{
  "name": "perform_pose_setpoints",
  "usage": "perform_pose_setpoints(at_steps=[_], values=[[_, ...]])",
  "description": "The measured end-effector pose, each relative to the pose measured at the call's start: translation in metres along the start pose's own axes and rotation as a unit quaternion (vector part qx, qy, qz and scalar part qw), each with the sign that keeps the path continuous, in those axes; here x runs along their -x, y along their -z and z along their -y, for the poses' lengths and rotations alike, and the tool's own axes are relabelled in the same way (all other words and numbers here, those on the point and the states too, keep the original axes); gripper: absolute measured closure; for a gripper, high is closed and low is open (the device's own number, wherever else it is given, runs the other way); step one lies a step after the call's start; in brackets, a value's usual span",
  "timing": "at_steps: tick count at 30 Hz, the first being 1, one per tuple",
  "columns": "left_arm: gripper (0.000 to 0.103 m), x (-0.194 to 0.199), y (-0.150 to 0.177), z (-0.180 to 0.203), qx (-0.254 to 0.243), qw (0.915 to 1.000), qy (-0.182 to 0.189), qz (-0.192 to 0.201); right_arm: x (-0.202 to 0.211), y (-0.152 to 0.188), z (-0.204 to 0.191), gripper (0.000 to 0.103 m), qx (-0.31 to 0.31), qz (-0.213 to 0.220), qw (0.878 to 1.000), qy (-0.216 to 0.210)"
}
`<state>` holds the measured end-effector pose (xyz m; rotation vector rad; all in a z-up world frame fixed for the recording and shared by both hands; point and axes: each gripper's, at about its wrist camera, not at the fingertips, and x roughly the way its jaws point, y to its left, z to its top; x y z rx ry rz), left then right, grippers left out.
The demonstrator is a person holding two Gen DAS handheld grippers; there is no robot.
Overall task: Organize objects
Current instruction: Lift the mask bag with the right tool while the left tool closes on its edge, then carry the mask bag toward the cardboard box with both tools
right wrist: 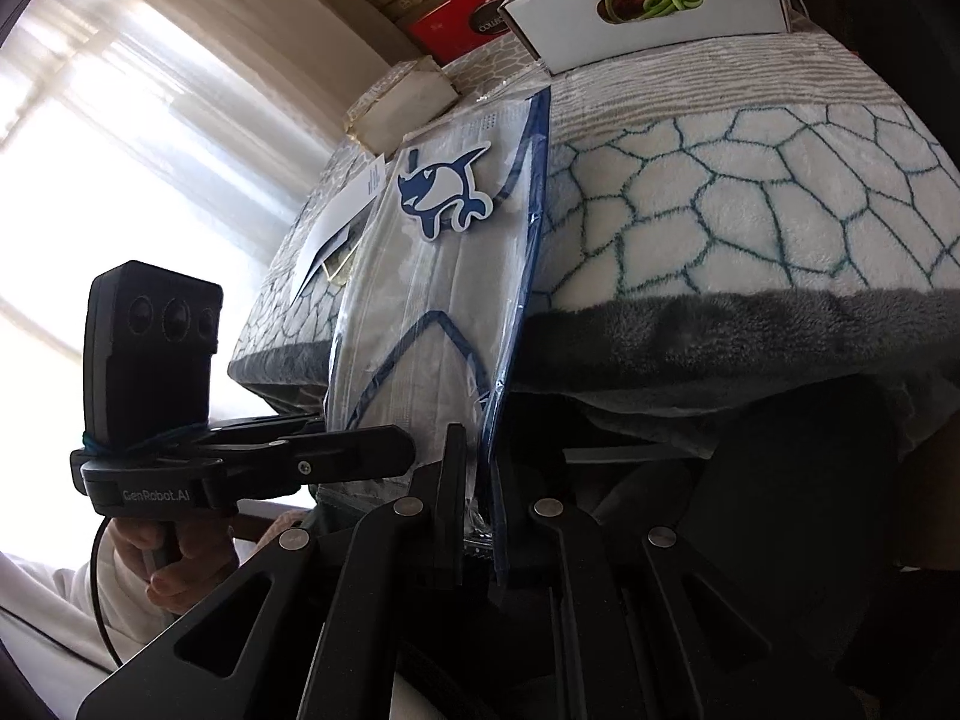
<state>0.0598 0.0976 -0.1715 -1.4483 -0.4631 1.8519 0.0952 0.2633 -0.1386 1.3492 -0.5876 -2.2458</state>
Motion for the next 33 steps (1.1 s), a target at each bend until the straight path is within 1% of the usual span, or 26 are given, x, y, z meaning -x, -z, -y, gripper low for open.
perform_pose_setpoints(at_steps=[3, 5, 6, 7, 9, 11, 14, 15, 16, 17, 18, 20, 21, 23, 24, 26, 28, 29, 30, 32, 33], values=[[0.081, 0.003, -0.002, 0.004, -0.002, 1.0000, -0.002, 0.007, 0.002, -0.002, -0.004, 0.095, 0.001, 0.003, 1.000, -0.004], [0.087, 0.009, -0.006, 0.004, 0.004, 0.9998, 0.005, 0.017, 0.009, -0.007, -0.010, 0.095, 0.003, 0.013, 1.000, -0.009], [0.089, 0.011, -0.008, 0.002, 0.019, 0.9993, 0.024, 0.019, 0.013, -0.012, -0.014, 0.095, 0.006, 0.017, 1.000, -0.010], [0.091, 0.013, -0.010, -0.002, 0.038, 0.9976, 0.052, 0.024, 0.018, -0.016, -0.018, 0.095, 0.012, 0.023, 1.000, -0.010], [0.091, 0.016, -0.014, -0.006, 0.065, 0.9937, 0.085, 0.032, 0.033, -0.027, -0.032, 0.095, 0.031, 0.039, 0.999, -0.011], [0.091, 0.021, -0.019, -0.010, 0.092, 0.9872, 0.122, 0.046, 0.044, -0.041, -0.043, 0.095, 0.045, 0.048, 0.998, -0.013], [0.091, 0.028, -0.026, -0.012, 0.125, 0.9768, 0.162, 0.062, 0.058, -0.060, -0.056, 0.095, 0.065, 0.058, 0.996, -0.005], [0.091, 0.030, -0.029, -0.014, 0.140, 0.9721, 0.177, 0.066, 0.061, -0.066, -0.060, 0.095, 0.069, 0.062, 0.996, -0.007], [0.091, 0.031, -0.031, -0.017, 0.158, 0.9649, 0.198, 0.070, 0.066, -0.070, -0.061, 0.095, 0.072, 0.066, 0.995, -0.010], [0.091, 0.032, -0.033, -0.018, 0.170, 0.9606, 0.208, 0.073, 0.070, -0.078, -0.065, 0.095, 0.077, 0.072, 0.994, -0.010], [0.091, 0.034, -0.037, -0.018, 0.173, 0.9592, 0.210, 0.077, 0.074, -0.082, -0.069, 0.095, 0.083, 0.076, 0.994, -0.007], [0.091, 0.036, -0.044, -0.020, 0.189, 0.9499, 0.234, 0.084, 0.080, -0.095, -0.078, 0.095, 0.092, 0.081, 0.992, 0.002], [0.091, 0.036, -0.047, -0.019, 0.191, 0.9496, 0.234, 0.085, 0.081, -0.100, -0.082, 0.096, 0.095, 0.081, 0.992, 0.007], [0.092, 0.038, -0.054, -0.015, 0.177, 0.9568, 0.212, 0.093, 0.085, -0.109, -0.089, 0.096, 0.107, 0.084, 0.990, 0.030], [0.092, 0.038, -0.056, -0.014, 0.179, 0.9558, 0.213, 0.094, 0.086, -0.111, -0.092, 0.096, 0.114, 0.083, 0.989, 0.040], [0.093, 0.038, -0.059, -0.018, 0.190, 0.9520, 0.219, 0.097, 0.086, -0.115, -0.092, 0.096, 0.113, 0.076, 0.990, 0.044], [0.093, 0.037, -0.060, -0.024, 0.199, 0.9506, 0.213, 0.108, 0.082, -0.113, -0.087, 0.096, 0.107, 0.071, 0.990, 0.055], [0.094, 0.038, -0.059, -0.027, 0.206, 0.9498, 0.208, 0.111, 0.078, -0.111, -0.079, 0.095, 0.097, 0.068, 0.991, 0.065], [0.095, 0.038, -0.057, -0.030, 0.215, 0.9482, 0.205, 0.114, 0.075, -0.106, -0.070, 0.095, 0.083, 0.064, 0.992, 0.066], [0.095, 0.034, -0.051, -0.036, 0.241, 0.9408, 0.210, 0.113, 0.062, -0.093, -0.045, 0.095, 0.036, 0.045, 0.997, 0.057], [0.096, 0.031, -0.048, -0.037, 0.249, 0.9386, 0.212, 0.111, 0.056, -0.086, -0.034, 0.095, 0.013, 0.036, 0.998, 0.051]])
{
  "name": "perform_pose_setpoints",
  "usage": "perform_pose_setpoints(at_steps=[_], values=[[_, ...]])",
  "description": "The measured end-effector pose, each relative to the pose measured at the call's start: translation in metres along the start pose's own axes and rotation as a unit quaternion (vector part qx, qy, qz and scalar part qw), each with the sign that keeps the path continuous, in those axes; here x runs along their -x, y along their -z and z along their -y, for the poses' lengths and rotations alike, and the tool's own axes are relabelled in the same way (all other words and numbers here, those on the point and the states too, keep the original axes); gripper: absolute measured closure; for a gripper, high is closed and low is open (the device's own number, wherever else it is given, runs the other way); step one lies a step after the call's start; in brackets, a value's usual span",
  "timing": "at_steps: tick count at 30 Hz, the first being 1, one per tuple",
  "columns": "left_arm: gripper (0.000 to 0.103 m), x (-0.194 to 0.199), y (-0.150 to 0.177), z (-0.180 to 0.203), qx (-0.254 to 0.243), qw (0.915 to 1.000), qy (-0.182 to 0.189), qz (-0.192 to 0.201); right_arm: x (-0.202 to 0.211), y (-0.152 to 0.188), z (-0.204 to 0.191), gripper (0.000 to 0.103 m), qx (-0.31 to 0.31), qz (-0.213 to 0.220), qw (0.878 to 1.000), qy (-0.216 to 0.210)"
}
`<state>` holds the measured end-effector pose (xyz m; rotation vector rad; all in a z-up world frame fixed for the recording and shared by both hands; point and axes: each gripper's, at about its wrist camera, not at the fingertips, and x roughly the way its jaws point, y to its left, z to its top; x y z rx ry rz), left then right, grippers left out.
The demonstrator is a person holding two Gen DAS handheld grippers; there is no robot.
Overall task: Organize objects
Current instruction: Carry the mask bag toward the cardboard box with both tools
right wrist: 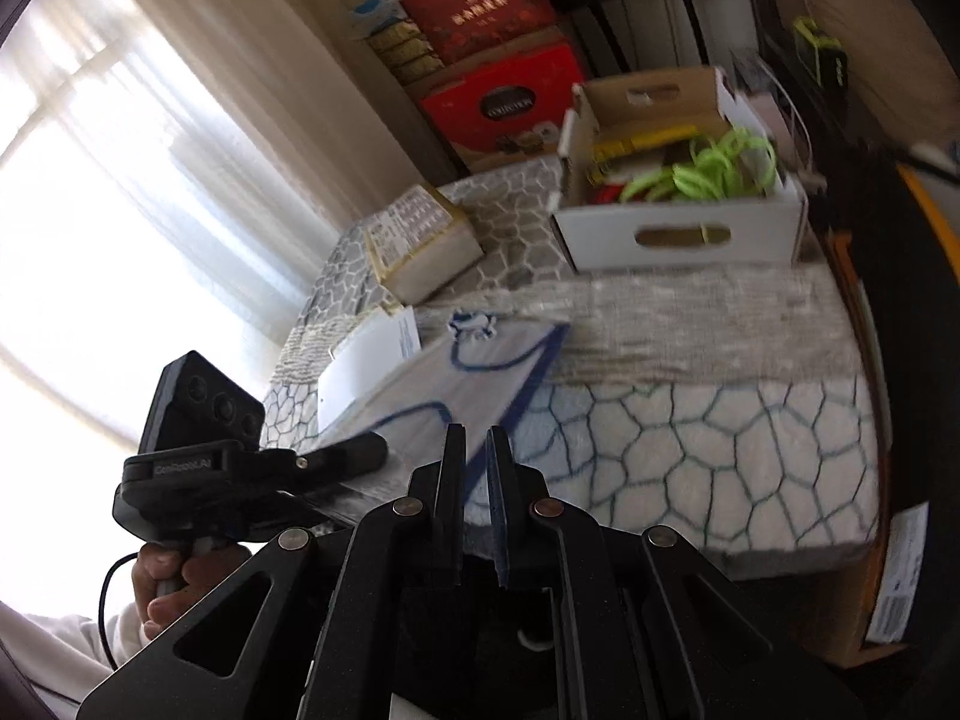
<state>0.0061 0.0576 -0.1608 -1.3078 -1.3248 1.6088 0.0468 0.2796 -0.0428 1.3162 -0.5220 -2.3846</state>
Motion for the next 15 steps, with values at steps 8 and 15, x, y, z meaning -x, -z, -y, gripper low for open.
perform_pose_setpoints(at_steps=[8, 15], values=[[0.098, -0.025, 0.029, -0.006, 0.009, 0.9996, -0.018, -0.018, -0.018, 0.059, 0.067, 0.051, -0.203, -0.020, 0.973, -0.111], [0.100, -0.024, 0.036, -0.006, 0.013, 0.9996, -0.021, -0.012, -0.022, 0.059, 0.065, 0.069, -0.233, 0.000, 0.961, -0.148]])
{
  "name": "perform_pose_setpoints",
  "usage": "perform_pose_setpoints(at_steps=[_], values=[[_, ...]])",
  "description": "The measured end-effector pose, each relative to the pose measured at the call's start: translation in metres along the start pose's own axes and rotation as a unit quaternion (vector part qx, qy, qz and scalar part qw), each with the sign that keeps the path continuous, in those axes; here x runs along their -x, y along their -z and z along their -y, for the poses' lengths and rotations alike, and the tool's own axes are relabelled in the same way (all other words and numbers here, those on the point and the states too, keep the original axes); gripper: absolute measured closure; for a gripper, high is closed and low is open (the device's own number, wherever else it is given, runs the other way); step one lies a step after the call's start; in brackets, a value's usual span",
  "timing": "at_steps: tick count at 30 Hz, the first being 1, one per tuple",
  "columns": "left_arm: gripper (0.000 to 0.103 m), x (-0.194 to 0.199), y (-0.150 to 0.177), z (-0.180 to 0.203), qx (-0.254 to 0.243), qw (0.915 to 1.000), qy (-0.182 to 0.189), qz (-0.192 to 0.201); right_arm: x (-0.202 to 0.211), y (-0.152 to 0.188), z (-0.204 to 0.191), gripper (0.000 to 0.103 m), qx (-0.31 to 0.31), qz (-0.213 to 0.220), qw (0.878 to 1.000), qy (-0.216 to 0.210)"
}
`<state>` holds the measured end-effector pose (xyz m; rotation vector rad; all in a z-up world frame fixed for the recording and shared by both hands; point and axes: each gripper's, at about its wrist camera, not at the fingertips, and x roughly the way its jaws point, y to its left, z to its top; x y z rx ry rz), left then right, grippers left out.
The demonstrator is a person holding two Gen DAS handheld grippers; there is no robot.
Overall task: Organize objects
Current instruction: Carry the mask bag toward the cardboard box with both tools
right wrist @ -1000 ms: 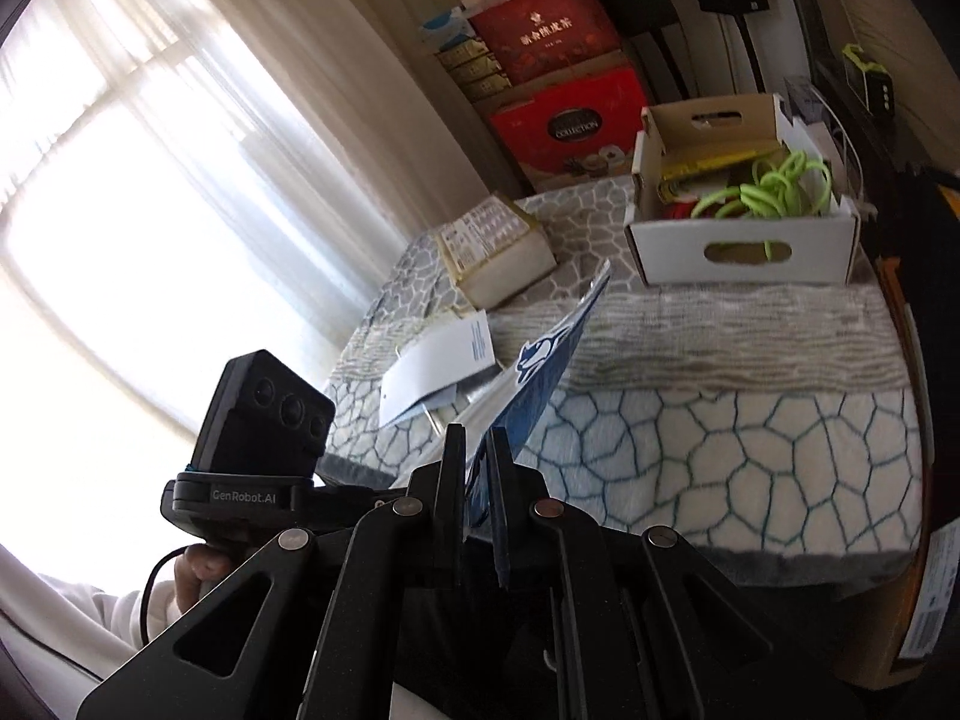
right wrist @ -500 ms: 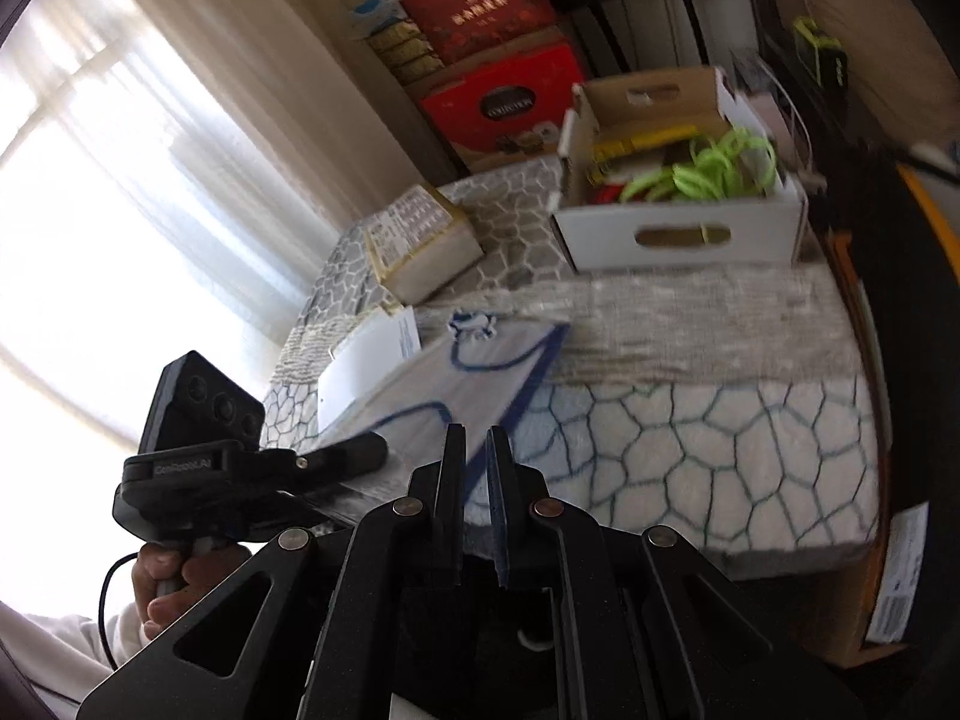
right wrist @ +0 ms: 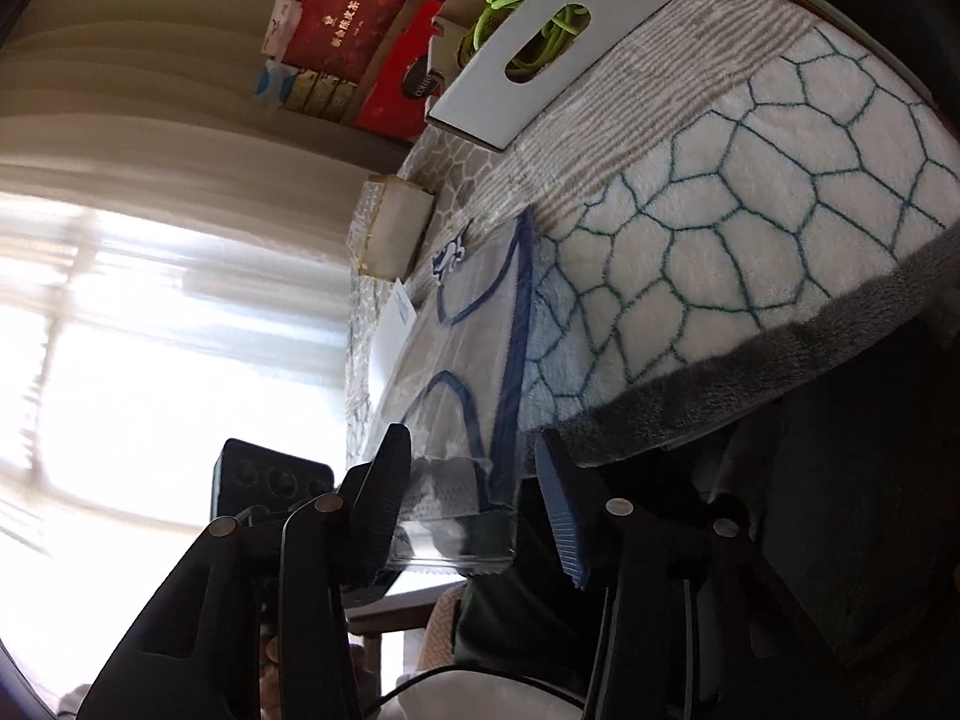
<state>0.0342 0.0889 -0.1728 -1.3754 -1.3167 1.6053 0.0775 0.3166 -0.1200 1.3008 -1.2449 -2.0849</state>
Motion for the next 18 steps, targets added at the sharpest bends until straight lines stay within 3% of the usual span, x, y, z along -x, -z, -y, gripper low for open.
perform_pose_setpoints(at_steps=[1, 3, 4, 9, 13, 18], values=[[0.100, 0.001, 0.001, 0.001, -0.002, 1.0000, -0.002, 0.002, -0.001, 0.000, -0.003, 0.073, 0.000, 0.001, 1.000, -0.009], [0.100, 0.003, 0.001, 0.003, -0.008, 0.9999, -0.006, 0.006, 0.000, 0.000, -0.015, 0.092, 0.015, 0.010, 1.000, -0.012], [0.100, 0.004, 0.001, 0.005, -0.013, 0.9999, -0.008, 0.008, 0.000, 0.000, -0.023, 0.094, 0.031, 0.016, 0.999, -0.003], [0.100, 0.012, 0.004, 0.031, -0.085, 0.9952, -0.035, 0.033, 0.005, 0.007, -0.058, 0.099, 0.107, 0.054, 0.992, 0.037], [0.100, 0.016, 0.012, 0.057, -0.160, 0.9833, -0.068, 0.055, 0.008, 0.012, -0.073, 0.099, 0.143, 0.073, 0.986, 0.050], [0.100, 0.019, 0.021, 0.076, -0.218, 0.9685, -0.096, 0.071, 0.012, 0.017, -0.086, 0.100, 0.181, 0.092, 0.976, 0.073]])
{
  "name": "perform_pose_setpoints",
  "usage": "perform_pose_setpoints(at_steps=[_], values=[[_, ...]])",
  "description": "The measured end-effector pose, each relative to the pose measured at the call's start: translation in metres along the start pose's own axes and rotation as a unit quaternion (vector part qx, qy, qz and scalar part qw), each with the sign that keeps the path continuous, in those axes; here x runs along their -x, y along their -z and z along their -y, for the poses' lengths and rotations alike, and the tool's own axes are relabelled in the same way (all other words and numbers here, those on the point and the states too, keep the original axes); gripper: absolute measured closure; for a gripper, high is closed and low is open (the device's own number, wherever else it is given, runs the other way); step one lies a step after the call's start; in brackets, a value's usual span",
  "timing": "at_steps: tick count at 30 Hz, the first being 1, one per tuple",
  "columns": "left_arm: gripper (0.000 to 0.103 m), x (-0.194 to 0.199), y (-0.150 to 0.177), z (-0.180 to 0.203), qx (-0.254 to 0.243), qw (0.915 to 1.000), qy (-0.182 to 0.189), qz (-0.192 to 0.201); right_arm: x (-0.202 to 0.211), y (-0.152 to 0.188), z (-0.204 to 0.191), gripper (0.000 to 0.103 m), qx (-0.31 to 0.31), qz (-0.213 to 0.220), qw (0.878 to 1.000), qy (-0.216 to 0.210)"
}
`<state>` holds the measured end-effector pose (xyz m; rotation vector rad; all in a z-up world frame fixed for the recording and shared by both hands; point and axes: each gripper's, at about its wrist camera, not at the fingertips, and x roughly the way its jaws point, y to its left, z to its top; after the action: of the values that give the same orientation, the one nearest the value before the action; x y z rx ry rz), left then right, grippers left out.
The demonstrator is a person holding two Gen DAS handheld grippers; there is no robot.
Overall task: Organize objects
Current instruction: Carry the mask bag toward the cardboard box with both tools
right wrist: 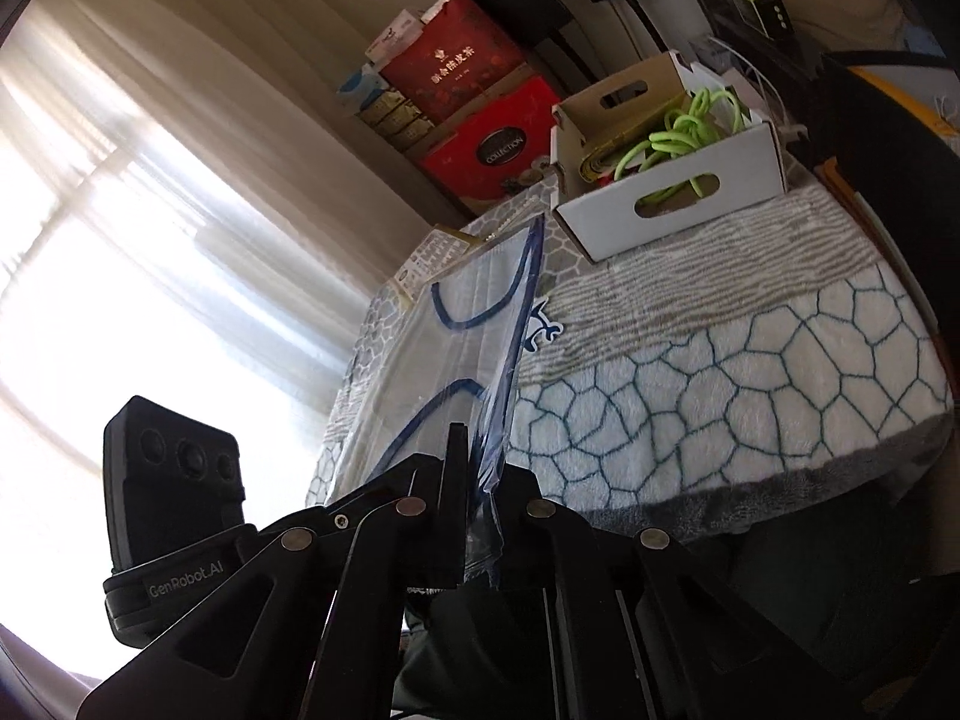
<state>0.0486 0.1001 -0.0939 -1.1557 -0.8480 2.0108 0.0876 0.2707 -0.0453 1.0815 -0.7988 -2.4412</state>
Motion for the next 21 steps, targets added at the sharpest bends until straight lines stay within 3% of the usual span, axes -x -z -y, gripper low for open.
perform_pose_setpoints(at_steps=[8, 13, 21], values=[[0.100, 0.009, -0.002, 0.029, -0.079, 0.9957, -0.048, 0.004, -0.001, 0.000, -0.026, 0.100, 0.085, 0.019, 0.994, 0.062], [0.100, 0.013, -0.006, 0.054, -0.146, 0.9864, -0.076, 0.012, 0.002, -0.004, -0.042, 0.100, 0.130, 0.040, 0.986, 0.094], [0.100, 0.016, -0.015, 0.081, -0.206, 0.9767, -0.060, 0.008, 0.018, -0.015, -0.048, 0.100, 0.150, 0.075, 0.979, 0.114]])
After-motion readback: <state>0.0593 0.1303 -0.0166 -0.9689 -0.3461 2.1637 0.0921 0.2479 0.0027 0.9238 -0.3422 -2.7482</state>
